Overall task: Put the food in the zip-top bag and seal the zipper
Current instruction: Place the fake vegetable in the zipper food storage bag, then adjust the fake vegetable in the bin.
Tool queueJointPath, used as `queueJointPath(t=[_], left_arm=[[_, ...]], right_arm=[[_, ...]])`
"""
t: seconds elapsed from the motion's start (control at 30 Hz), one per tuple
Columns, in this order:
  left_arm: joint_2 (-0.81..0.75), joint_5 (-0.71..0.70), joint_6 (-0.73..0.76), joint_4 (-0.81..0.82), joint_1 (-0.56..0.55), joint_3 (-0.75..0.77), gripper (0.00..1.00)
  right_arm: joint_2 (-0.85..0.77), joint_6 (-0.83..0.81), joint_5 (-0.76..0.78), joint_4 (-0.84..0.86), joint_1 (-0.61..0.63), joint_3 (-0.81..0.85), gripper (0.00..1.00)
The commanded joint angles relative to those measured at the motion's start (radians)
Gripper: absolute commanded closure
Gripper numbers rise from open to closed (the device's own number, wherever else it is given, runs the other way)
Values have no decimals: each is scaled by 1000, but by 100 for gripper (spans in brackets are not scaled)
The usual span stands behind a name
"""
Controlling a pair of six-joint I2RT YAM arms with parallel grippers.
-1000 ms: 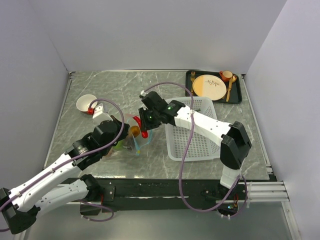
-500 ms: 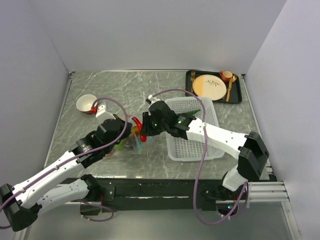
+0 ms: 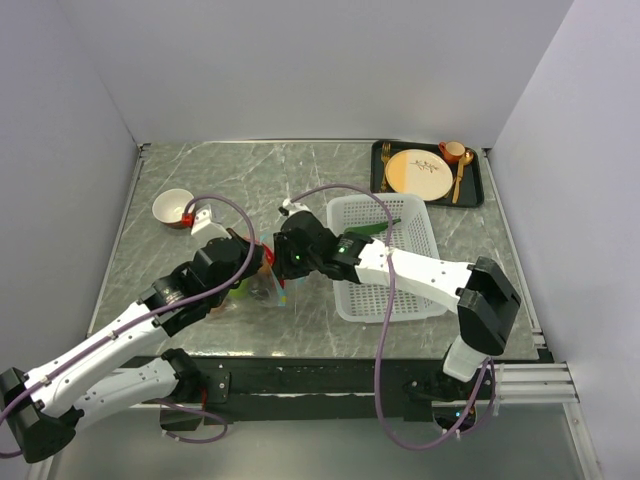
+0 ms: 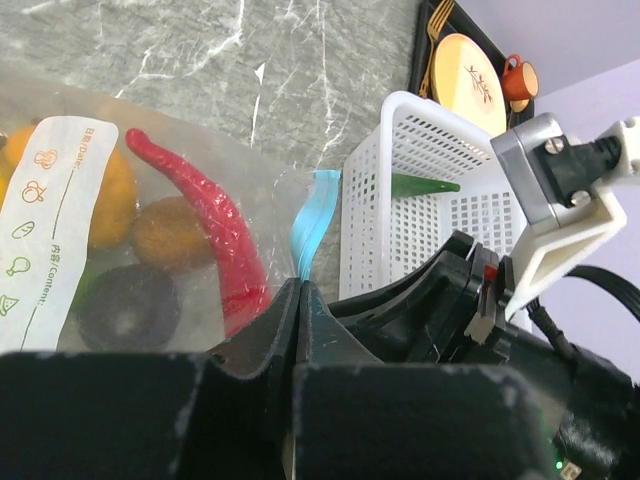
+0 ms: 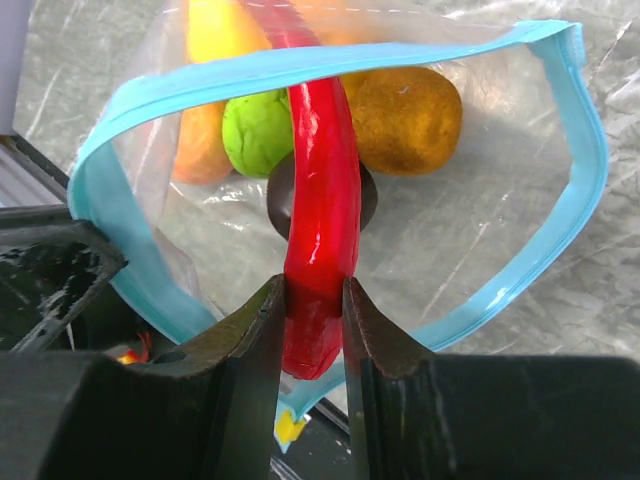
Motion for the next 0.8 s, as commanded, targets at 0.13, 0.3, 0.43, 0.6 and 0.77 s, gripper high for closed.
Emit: queueJointPath(t=[0.13, 0.3, 0.43, 0.6, 0.77], left_arm=[[-19, -11, 7, 11, 2, 26, 96], [-34, -5, 7, 8, 2, 26, 96], [-50, -23, 3, -12, 2, 23, 95], [-71, -32, -5, -15, 2, 6, 95], [-68, -31, -6, -15, 2, 3, 94]], right_arm=[[-39, 1, -40, 188, 19, -38, 40], [-6, -57, -78, 96, 16, 28, 39], [-114, -63, 32, 79, 13, -14, 37], [-303, -60, 266, 42, -23, -105, 18], [-424, -85, 345, -22, -119, -165, 9]])
